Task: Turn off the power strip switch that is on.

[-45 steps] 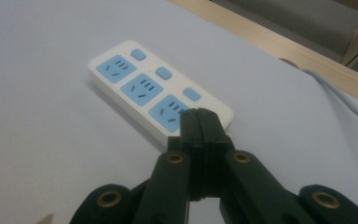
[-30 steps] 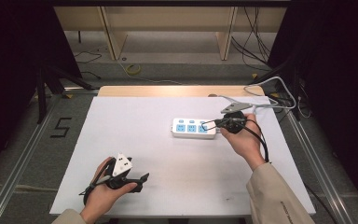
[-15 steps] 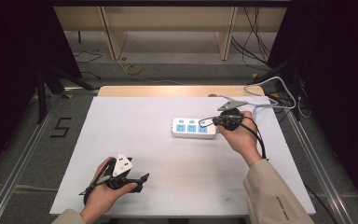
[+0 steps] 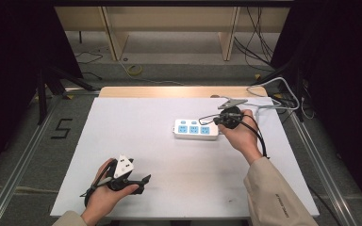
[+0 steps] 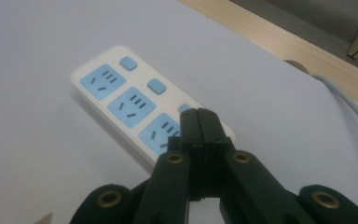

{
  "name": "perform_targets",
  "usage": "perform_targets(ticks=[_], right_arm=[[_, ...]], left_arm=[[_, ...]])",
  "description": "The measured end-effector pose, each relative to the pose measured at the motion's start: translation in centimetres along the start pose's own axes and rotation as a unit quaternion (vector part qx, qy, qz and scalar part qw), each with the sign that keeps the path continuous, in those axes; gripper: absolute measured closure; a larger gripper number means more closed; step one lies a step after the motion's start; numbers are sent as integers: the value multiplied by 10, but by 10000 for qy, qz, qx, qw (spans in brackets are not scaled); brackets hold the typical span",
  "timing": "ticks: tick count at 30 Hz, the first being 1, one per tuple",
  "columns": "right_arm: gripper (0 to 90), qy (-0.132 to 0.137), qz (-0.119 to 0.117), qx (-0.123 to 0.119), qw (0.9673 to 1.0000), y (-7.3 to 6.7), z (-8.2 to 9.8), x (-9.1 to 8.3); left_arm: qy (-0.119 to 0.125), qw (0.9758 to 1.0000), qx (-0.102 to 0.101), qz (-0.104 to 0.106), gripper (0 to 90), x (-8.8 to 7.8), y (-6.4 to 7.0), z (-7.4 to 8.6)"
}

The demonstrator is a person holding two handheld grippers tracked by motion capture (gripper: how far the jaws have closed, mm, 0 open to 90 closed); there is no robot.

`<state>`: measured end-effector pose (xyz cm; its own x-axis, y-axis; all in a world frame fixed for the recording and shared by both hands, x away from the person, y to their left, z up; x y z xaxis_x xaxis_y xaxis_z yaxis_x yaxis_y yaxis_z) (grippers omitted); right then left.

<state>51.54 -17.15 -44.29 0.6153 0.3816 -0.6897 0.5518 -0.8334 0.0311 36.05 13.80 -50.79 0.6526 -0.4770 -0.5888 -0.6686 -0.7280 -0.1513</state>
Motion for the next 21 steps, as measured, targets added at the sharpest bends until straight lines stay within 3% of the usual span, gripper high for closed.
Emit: perform_targets(ticks=[21], right_arm=[[900,-256,-3,1,9997,2,-7,18]], left_arm=[[12,10000,11,7,153,0,0,0]])
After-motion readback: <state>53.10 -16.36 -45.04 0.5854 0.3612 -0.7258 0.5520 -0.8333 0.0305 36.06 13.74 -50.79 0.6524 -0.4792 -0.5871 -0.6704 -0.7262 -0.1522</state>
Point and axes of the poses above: each handheld gripper's, and its own axes: x roughly forward along the jaws, z roughly out of its underside, y roughly to its right, the point moved 6 cm from there along x, roughly forward along the jaws, and after that the axes turned 6 degrees about x, right-handed, at the moved point
